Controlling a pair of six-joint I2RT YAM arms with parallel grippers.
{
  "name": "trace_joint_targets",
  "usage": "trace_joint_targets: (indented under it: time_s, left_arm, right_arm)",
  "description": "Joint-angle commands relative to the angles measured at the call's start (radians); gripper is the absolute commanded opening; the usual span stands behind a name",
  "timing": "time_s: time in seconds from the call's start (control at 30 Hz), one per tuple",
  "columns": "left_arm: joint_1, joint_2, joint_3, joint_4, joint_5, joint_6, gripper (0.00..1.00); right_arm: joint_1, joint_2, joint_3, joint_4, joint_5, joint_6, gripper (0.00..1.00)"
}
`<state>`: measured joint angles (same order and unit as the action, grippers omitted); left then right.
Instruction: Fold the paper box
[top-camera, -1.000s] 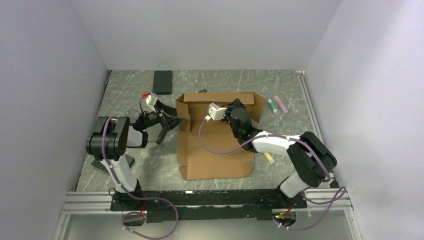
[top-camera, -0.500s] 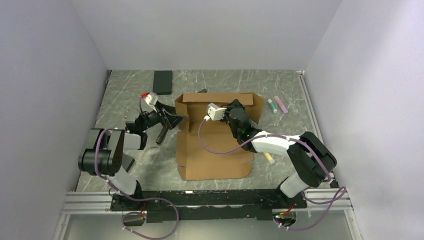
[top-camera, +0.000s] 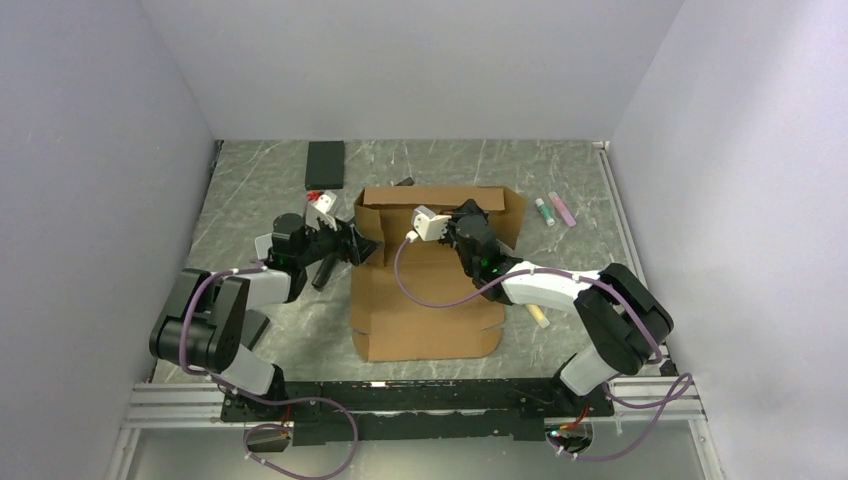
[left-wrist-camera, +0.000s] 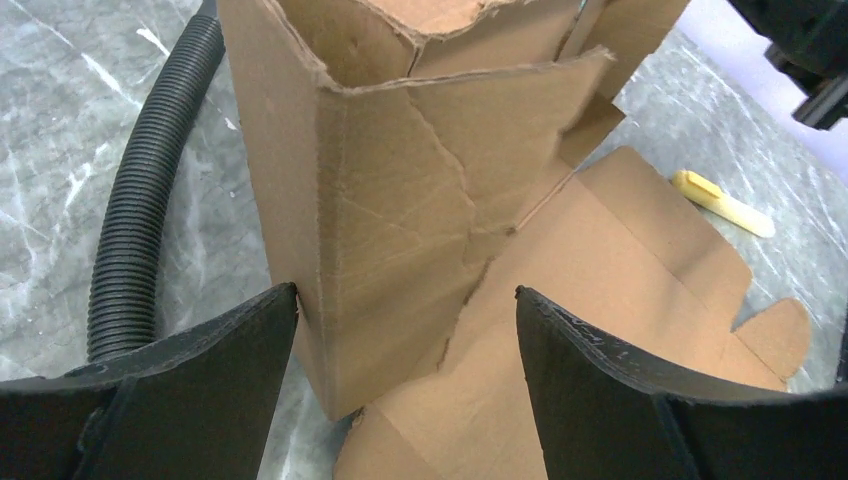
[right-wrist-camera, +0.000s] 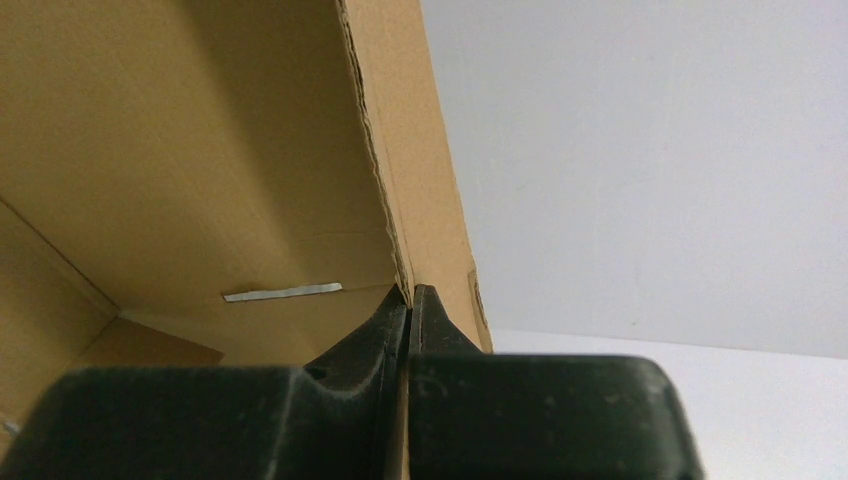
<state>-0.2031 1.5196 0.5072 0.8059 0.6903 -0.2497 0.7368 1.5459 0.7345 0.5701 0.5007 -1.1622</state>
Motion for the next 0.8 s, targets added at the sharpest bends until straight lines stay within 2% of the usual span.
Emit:
trace_joint_targets:
  time_s: [0.0,0.07,0.2,0.37,0.47,0.67,0.77]
  left_arm:
    - [-0.048,-0.038,0.025,-0.032,-0.154,0.063,0.84]
    - [-0.076,-0.029,0.041,-0.044,-0.206,0.074,0.81]
    - [-0.113,-0.003,0.076,-0.066,-0.297,0.072,0.66]
    - [-0.171,0.008,0.082,-0.083,-0.490,0.086,0.63]
    - [-0.194,0.029,0.109,-0.113,-0.589,0.088,0.58]
    - [-0.216,0.077,0.142,-0.100,-0.687,0.102,0.54]
    - [-0.219,0.091,0.142,-0.074,-0.716,0.098,0.40]
  right_arm:
    - [0.019,0.013,0.015,-0.079,-0.029,0.062,0.00]
    - [0.021,0.013,0.016,-0.081,-0.028,0.064,0.00]
    - [0.027,0.013,0.016,-0.085,-0.028,0.067,0.00]
    - [0.029,0.012,0.013,-0.085,-0.031,0.070,0.00]
    - [0.030,0.013,0.014,-0.090,-0.033,0.074,0.00]
    - [0.033,0.013,0.013,-0.094,-0.036,0.079,0.00]
    - [0.035,0.014,0.014,-0.097,-0.037,0.083,0.00]
